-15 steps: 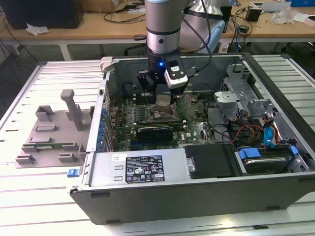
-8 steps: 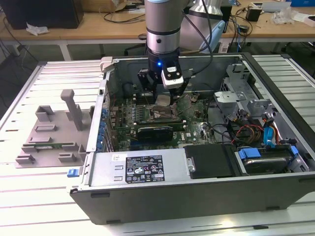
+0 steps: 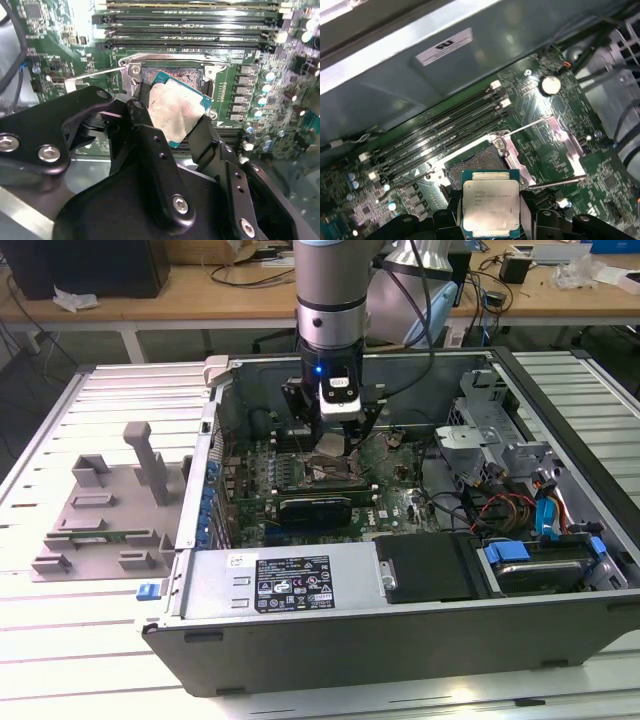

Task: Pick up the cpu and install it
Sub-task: 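Place the cpu into insertion slot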

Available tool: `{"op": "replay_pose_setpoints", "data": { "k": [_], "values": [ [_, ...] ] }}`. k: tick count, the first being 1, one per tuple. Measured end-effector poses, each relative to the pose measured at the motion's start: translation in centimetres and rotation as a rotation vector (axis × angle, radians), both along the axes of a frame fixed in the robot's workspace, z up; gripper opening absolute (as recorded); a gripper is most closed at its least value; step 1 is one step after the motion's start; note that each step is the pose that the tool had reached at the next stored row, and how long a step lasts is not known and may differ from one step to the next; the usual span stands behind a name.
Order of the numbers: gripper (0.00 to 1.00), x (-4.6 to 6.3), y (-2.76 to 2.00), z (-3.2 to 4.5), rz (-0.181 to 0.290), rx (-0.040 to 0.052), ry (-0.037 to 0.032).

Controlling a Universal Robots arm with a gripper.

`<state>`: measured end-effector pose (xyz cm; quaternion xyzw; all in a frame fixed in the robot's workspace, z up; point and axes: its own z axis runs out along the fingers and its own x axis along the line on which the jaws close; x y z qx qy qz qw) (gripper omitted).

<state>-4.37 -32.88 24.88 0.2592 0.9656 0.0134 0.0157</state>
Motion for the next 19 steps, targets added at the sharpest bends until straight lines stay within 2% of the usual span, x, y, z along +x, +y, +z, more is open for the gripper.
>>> {"op": "replay_pose_setpoints", "data": {
  "k": [4,6,13,16,19],
  "values": [
    [0.55,0.00,0.00,-0.02,-0.071,0.0000,0.0000],
    [0.55,0.00,0.00,-0.03,-0.132,0.0000,0.0000],
    [0.55,0.00,0.00,-0.11,-0.267,-0.0001,0.0000],
    [0.55,0.00,0.00,-0.22,-0.356,0.0000,0.0000],
    [0.55,0.00,0.00,-0.28,-0.412,0.0000,0.0000]
  ]
}}
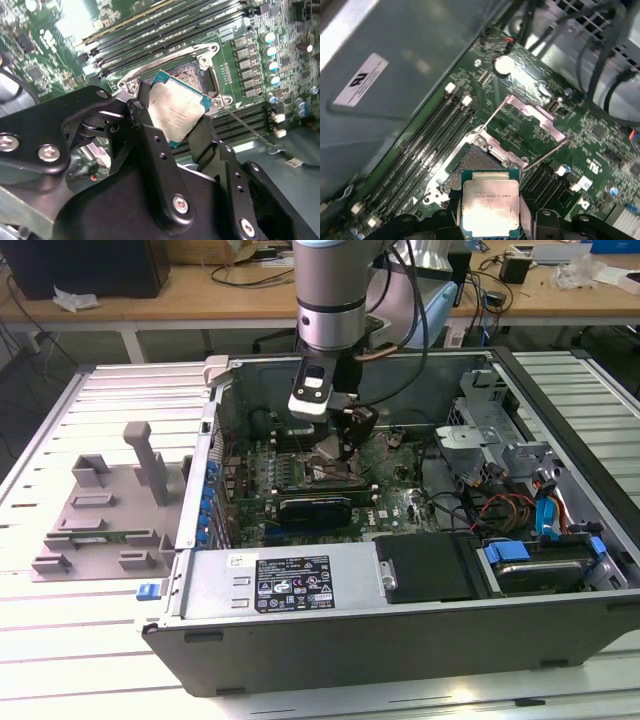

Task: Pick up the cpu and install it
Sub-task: 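Place the cpu into insertion slot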

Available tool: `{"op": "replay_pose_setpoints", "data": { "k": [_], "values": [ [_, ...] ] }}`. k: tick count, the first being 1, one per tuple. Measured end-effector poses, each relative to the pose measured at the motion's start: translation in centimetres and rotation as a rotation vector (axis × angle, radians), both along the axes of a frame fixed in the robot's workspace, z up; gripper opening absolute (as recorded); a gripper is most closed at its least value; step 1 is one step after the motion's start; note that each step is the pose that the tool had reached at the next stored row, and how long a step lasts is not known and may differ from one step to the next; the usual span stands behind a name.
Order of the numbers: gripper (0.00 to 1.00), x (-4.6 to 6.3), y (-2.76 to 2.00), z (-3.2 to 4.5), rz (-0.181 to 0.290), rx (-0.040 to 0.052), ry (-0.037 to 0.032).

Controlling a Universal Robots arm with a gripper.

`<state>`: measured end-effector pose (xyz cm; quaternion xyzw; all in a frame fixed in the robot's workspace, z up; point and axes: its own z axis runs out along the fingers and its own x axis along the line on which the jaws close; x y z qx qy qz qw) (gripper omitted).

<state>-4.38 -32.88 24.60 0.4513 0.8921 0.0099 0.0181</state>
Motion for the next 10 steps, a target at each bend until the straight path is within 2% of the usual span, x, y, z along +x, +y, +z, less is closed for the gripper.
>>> {"op": "replay_pose_setpoints", "data": {
  "k": [3,5,7,10],
  "values": [
    [0.55,0.00,0.00,-0.07,-0.054,0.0000,0.0000],
    [0.55,0.00,0.00,-0.14,-0.117,0.0001,0.0000],
    [0.55,0.00,0.00,-0.19,-0.152,0.0000,0.0000],
    [0.55,0.00,0.00,-0.29,-0.234,0.0000,0.0000]
  ]
}}
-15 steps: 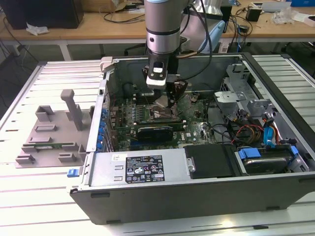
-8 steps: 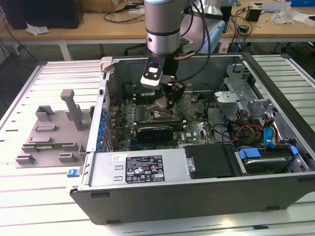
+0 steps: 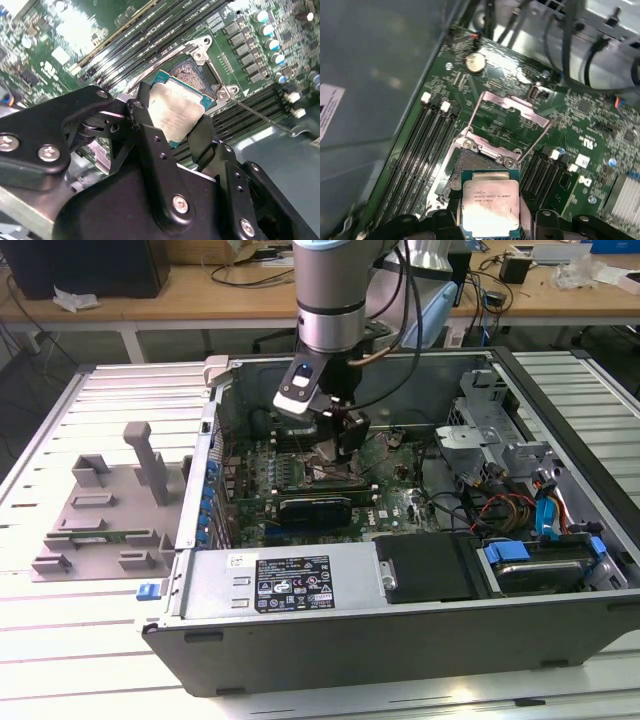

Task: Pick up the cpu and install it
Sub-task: 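Place the cpu into insertion slot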

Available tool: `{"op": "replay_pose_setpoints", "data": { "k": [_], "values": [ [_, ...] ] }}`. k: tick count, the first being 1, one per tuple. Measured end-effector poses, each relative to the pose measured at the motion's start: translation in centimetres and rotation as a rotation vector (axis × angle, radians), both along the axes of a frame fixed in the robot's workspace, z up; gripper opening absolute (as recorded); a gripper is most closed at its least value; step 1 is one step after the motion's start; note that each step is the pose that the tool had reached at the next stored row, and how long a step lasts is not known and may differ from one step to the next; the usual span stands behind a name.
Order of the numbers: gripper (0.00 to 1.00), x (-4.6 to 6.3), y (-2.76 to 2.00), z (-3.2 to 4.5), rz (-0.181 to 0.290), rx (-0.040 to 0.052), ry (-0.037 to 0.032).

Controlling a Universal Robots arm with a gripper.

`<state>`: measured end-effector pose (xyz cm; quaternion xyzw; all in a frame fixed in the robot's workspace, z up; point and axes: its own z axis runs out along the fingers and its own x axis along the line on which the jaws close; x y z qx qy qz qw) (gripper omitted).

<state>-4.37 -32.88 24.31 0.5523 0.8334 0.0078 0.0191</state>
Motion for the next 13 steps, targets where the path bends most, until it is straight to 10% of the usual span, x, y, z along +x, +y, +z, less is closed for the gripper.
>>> {"op": "replay_pose_setpoints", "data": {
  "k": [13],
  "values": [
    [0.55,0.00,0.00,-0.50,-0.317,0.0002,0.0000]
  ]
}}
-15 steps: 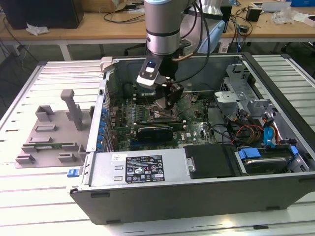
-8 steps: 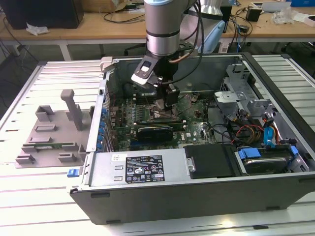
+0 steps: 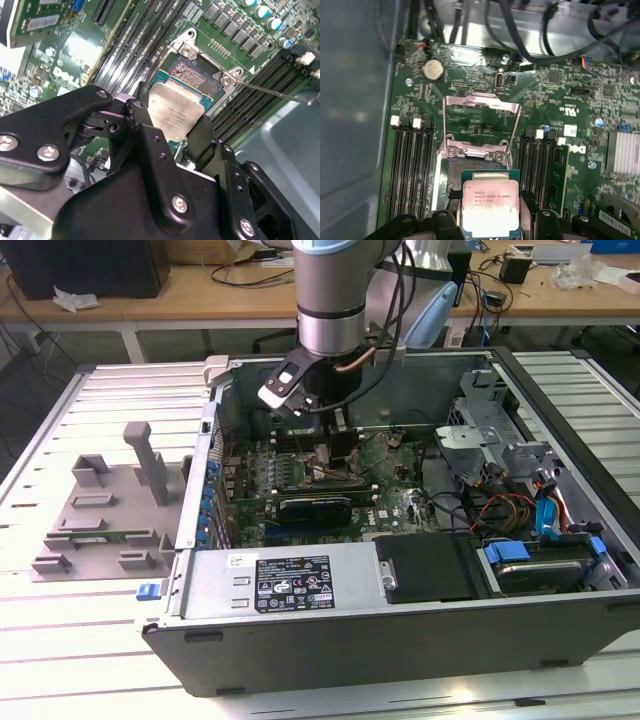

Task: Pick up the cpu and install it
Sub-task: 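Place the cpu into insertion slot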

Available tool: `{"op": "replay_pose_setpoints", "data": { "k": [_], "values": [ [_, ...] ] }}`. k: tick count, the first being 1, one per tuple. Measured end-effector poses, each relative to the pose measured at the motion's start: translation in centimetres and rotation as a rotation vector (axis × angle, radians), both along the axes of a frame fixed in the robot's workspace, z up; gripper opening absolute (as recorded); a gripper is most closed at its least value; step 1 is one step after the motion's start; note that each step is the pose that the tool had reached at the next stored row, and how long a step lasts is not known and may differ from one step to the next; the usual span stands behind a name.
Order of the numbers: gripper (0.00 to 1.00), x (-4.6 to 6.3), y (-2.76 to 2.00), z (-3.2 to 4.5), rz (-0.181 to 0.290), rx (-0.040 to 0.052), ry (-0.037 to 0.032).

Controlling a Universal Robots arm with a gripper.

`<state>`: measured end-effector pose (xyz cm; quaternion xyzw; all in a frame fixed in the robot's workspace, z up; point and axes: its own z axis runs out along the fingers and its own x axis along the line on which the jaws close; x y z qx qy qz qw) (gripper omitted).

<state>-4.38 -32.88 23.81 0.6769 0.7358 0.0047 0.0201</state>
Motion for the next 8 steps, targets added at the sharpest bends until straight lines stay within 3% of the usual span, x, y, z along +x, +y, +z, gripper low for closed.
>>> {"op": "replay_pose_setpoints", "data": {
  "k": [8],
  "values": [
    [0.55,0.11,0.20,-0.33,-0.083,0.0013,0.0001]
  ]
}}
